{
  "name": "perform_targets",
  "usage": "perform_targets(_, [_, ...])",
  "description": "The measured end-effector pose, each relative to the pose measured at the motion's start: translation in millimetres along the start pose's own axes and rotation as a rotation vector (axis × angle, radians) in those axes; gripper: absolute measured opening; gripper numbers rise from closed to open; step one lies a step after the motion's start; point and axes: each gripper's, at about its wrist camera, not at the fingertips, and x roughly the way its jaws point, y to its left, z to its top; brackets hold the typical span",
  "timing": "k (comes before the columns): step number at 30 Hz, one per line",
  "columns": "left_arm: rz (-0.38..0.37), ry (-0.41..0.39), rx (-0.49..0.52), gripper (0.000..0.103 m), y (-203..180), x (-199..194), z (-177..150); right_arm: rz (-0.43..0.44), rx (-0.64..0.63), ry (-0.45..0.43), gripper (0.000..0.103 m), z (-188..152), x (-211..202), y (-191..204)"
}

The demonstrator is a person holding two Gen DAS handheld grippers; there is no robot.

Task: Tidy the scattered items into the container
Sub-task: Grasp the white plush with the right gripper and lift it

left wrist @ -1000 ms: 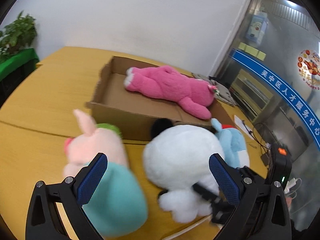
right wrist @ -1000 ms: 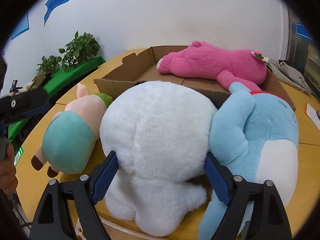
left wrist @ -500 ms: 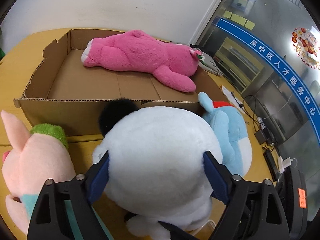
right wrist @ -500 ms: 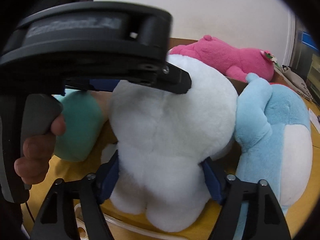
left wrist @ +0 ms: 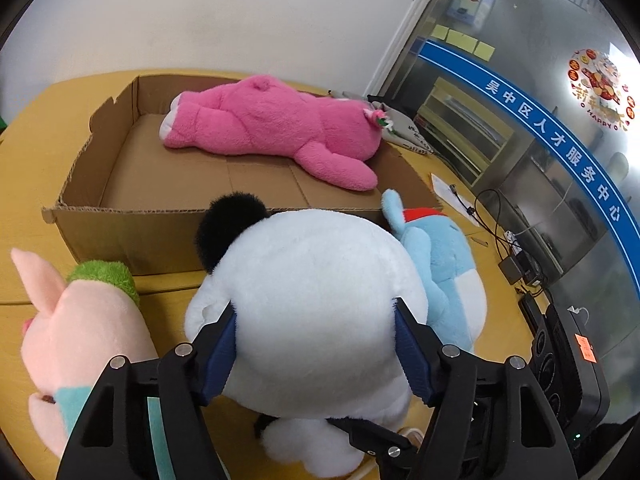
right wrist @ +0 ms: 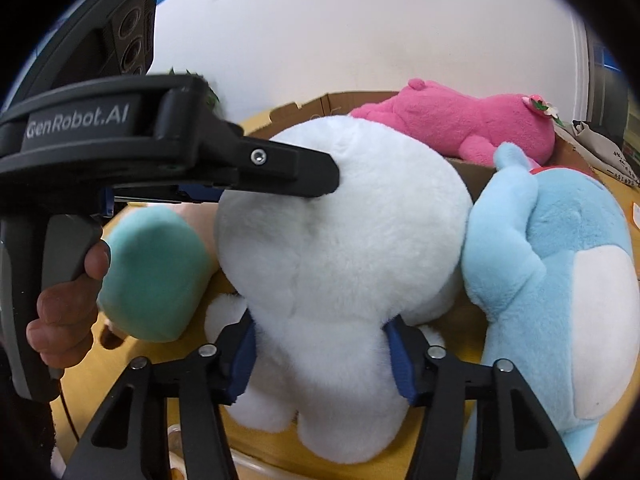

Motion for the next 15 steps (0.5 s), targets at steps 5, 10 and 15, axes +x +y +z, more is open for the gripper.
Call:
perform_targets(5, [-0.006, -0.063, 0.015, 0.073, -12, -34, 5, 0.009, -0.032, -0.075, 0.054, 6, -27, 10])
perform_targets(10, [0.002, -0.158, 0.051, 0.071, -24, -74, 24, 0.027, -0.06, -0.151, 0.054, 31, -54, 17])
perform_targets(15, [0.021, -0.211, 0.084, 0.071, -21, -98, 62, 0.033, -0.093, -0.215, 0.054, 71, -65, 25])
